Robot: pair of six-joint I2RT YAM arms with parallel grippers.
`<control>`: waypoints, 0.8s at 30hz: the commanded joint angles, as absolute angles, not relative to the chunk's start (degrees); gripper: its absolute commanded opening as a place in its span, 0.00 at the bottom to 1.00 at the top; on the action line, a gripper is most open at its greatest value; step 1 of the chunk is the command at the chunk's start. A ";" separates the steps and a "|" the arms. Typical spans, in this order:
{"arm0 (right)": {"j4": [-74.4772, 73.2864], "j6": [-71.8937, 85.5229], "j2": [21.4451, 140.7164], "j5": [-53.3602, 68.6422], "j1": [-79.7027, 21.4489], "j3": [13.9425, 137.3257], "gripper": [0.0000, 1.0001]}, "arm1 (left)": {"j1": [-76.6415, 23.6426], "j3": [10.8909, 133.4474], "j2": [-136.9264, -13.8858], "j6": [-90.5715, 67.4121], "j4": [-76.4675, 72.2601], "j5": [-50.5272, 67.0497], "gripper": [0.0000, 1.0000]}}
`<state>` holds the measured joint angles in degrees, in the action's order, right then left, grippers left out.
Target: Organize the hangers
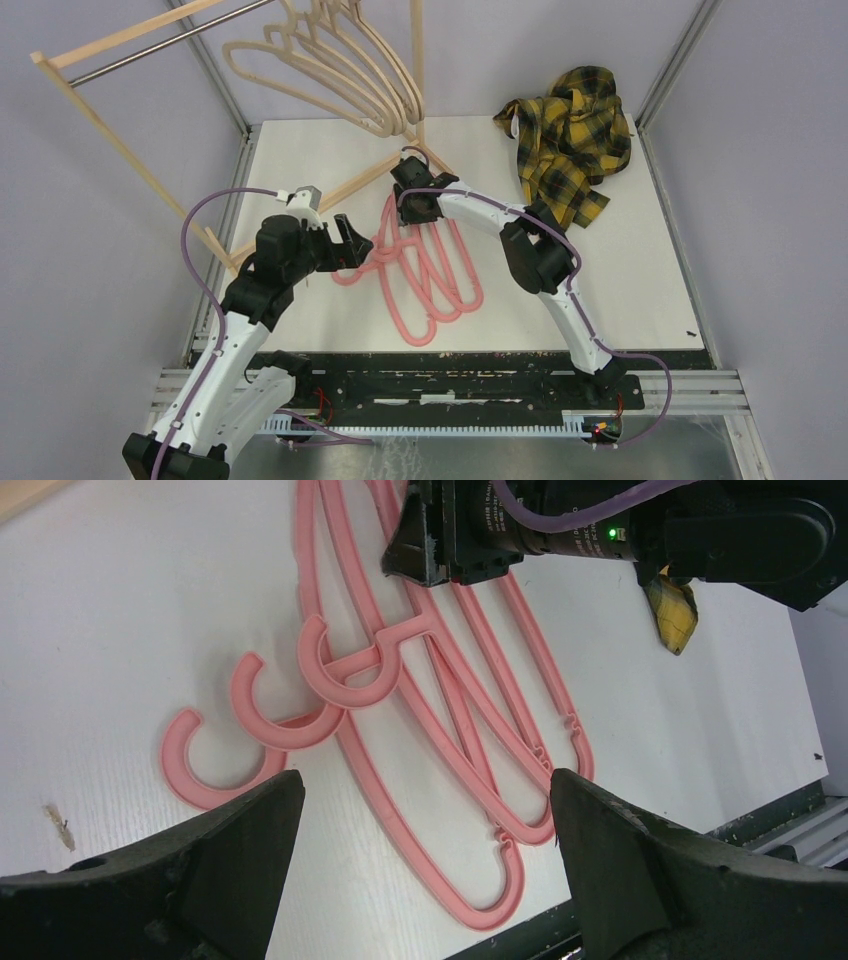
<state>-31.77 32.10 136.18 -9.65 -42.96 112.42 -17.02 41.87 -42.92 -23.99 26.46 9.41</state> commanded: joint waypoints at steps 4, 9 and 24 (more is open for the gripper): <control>-30.76 34.31 135.79 -11.86 -42.78 110.92 0.22 | -17.32 41.48 -41.89 -25.93 24.02 11.21 0.99; -25.45 38.00 127.95 -12.61 -41.43 103.28 0.13 | -17.40 41.85 -41.58 -25.63 23.71 12.55 0.99; 0.15 63.67 107.25 8.96 -30.15 81.39 0.13 | -26.65 32.65 -45.59 -28.70 7.90 11.66 0.99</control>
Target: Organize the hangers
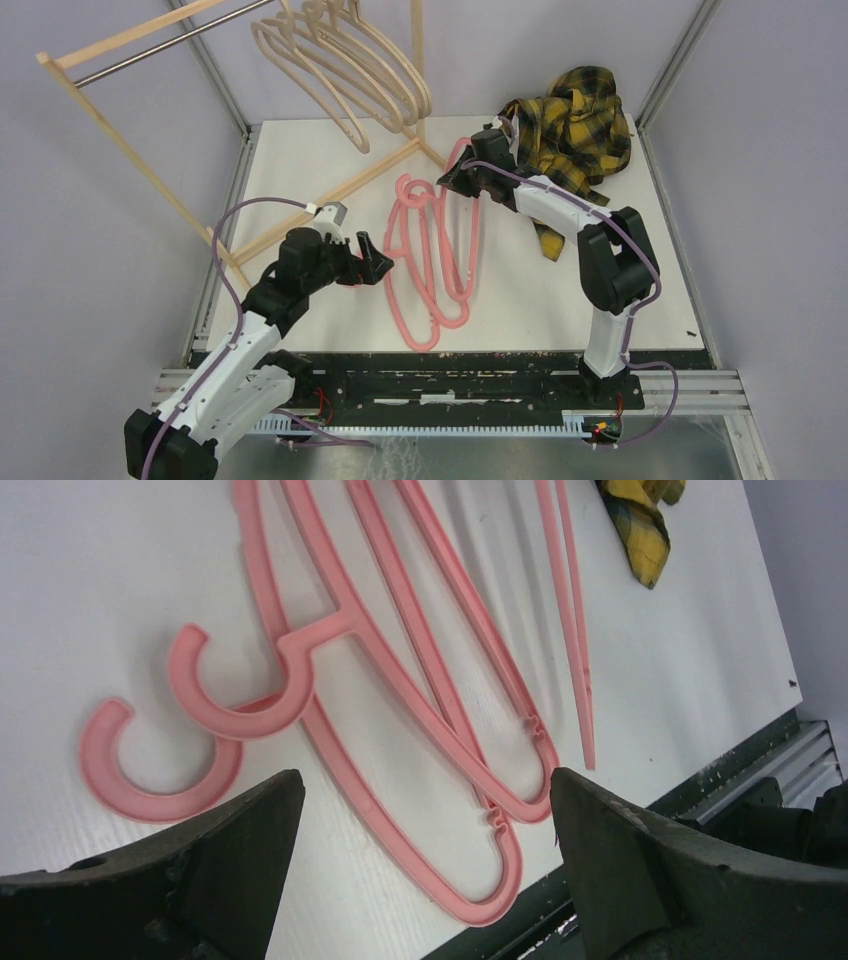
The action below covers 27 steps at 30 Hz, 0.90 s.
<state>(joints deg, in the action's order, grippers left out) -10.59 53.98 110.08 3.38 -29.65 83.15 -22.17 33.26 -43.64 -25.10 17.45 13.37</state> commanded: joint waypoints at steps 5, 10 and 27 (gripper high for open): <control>5.86 69.71 109.76 12.30 -30.54 82.54 0.12 | -34.93 33.53 -51.39 -29.29 1.56 5.50 0.99; 10.87 74.14 110.91 16.13 -31.56 81.73 0.12 | -37.50 34.49 -57.68 -28.38 -2.61 2.49 0.99; 25.61 86.52 108.61 20.11 -34.10 74.12 0.12 | -42.82 31.84 -69.25 -31.67 -12.32 1.03 0.74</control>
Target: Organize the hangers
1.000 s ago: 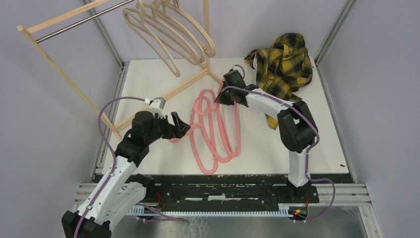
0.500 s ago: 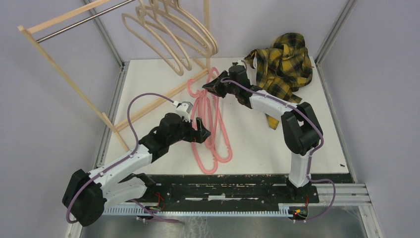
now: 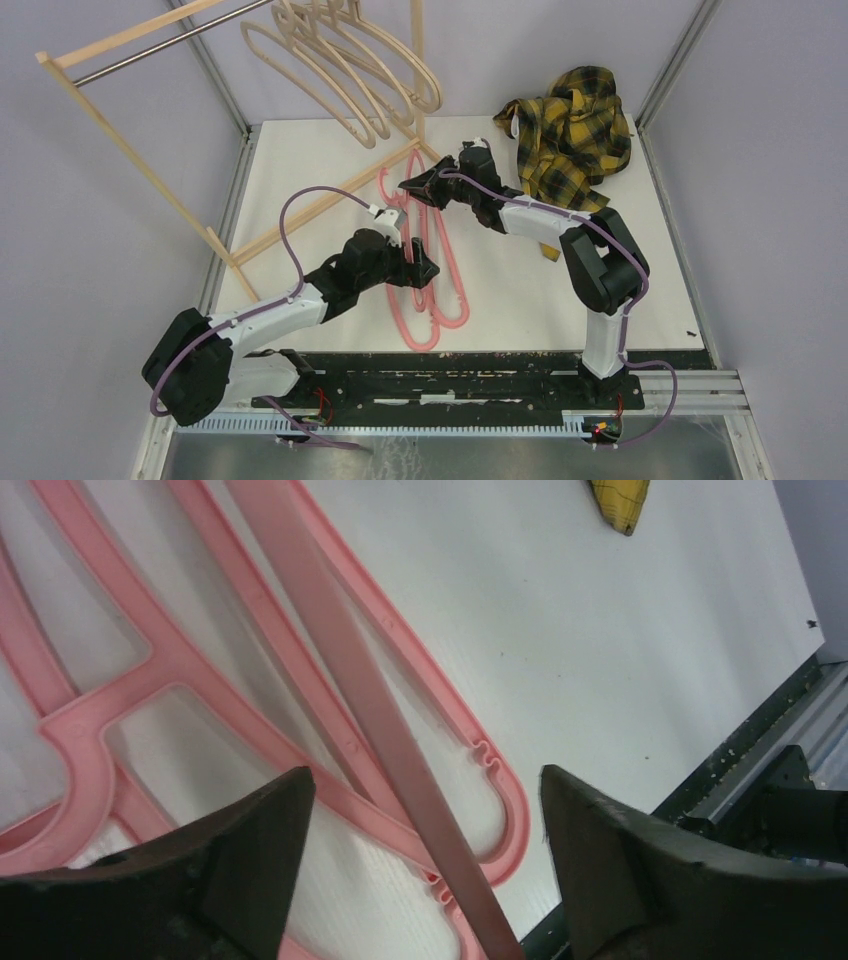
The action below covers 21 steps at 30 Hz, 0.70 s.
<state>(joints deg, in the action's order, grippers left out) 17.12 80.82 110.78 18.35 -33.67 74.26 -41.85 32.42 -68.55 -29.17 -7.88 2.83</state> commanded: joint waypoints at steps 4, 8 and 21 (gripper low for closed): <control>26.62 87.31 108.46 20.40 -33.60 74.05 0.12 | -43.10 29.91 -68.12 -32.33 -11.45 0.21 0.12; 25.55 86.36 108.33 21.70 -32.80 74.15 0.16 | -43.27 28.48 -64.50 -33.20 -7.34 -4.91 0.03; -13.49 49.95 92.69 1.80 -26.58 68.27 0.86 | -43.33 31.70 -50.48 -42.35 18.88 -30.01 0.03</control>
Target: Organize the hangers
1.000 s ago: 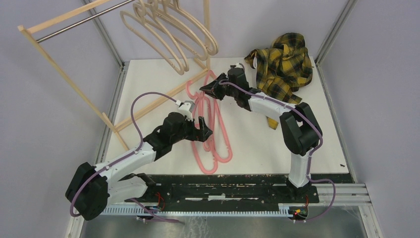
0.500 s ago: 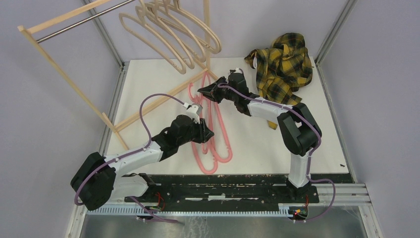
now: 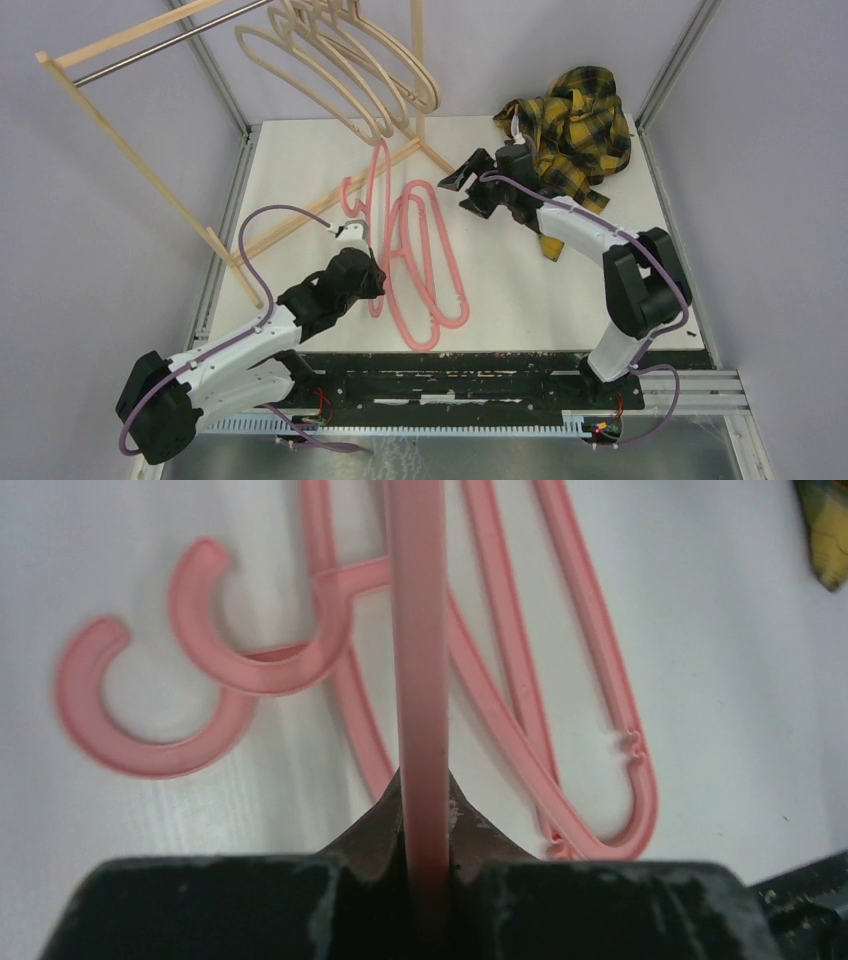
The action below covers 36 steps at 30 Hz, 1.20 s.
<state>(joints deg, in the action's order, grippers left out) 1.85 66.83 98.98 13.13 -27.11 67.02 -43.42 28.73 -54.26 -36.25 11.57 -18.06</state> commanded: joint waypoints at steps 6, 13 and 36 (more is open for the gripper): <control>-19.31 42.02 86.80 -5.29 -26.54 65.54 0.87 | -43.17 35.07 -47.70 -44.65 26.68 -41.94 0.03; -22.00 38.78 84.35 -6.18 -26.45 65.58 0.88 | -35.24 47.07 -50.89 -36.98 28.24 -44.47 0.03; -23.99 35.93 80.85 -8.20 -23.22 63.54 0.89 | -16.57 89.16 -75.58 -16.18 25.18 -39.44 0.03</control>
